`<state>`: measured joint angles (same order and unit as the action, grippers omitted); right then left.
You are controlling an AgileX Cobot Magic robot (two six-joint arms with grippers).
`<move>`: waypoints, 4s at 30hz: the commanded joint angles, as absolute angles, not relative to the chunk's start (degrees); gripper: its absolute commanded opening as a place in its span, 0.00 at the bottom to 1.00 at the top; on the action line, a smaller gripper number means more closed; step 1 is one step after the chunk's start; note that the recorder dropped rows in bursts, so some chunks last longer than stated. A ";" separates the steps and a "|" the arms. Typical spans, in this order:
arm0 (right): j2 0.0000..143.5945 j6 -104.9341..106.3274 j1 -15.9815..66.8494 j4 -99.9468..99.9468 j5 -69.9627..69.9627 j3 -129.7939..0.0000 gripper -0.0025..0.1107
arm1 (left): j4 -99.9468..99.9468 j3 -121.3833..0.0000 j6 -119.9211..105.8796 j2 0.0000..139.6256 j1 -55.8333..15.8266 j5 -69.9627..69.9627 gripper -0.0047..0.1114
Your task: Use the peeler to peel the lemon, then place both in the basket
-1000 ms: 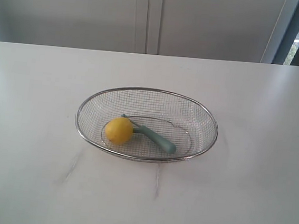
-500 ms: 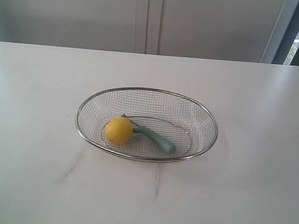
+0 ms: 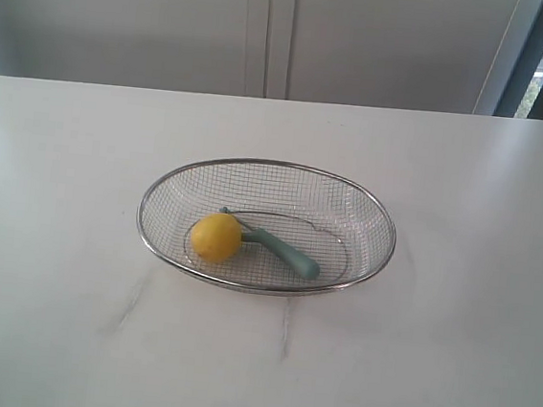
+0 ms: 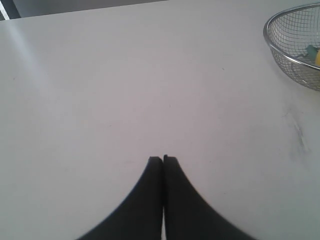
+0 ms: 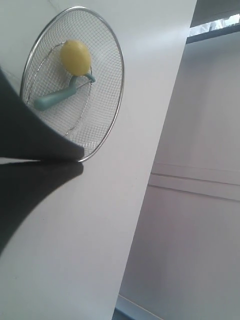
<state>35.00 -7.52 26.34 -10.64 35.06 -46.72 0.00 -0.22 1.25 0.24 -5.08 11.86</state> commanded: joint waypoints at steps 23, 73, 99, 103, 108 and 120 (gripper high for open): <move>11.34 -7.80 7.41 -10.36 34.54 -21.08 0.02 | 0.00 0.00 1.45 0.00 -4.93 11.60 0.04; 0.00 -7.72 2.32 -1.74 17.05 0.00 0.02 | 0.00 0.00 1.45 0.00 -4.93 11.60 0.04; 0.00 -7.72 7.45 -1.76 17.05 0.00 0.02 | 0.00 0.00 1.45 0.00 -4.93 11.60 0.04; 0.00 -7.72 7.45 -1.76 17.05 0.00 0.02 | 0.00 0.00 1.45 0.00 -4.93 11.60 0.04; 0.00 -7.72 7.45 -1.76 17.05 0.00 0.02 | 0.00 0.00 1.45 0.00 -4.93 11.60 0.04; 0.00 -7.72 7.45 -1.76 17.05 0.00 0.02 | 0.00 0.00 1.31 0.00 -4.93 11.60 0.04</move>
<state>0.33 -7.52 7.38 -1.76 17.82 -0.30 0.00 -0.22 1.25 0.24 -4.95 11.83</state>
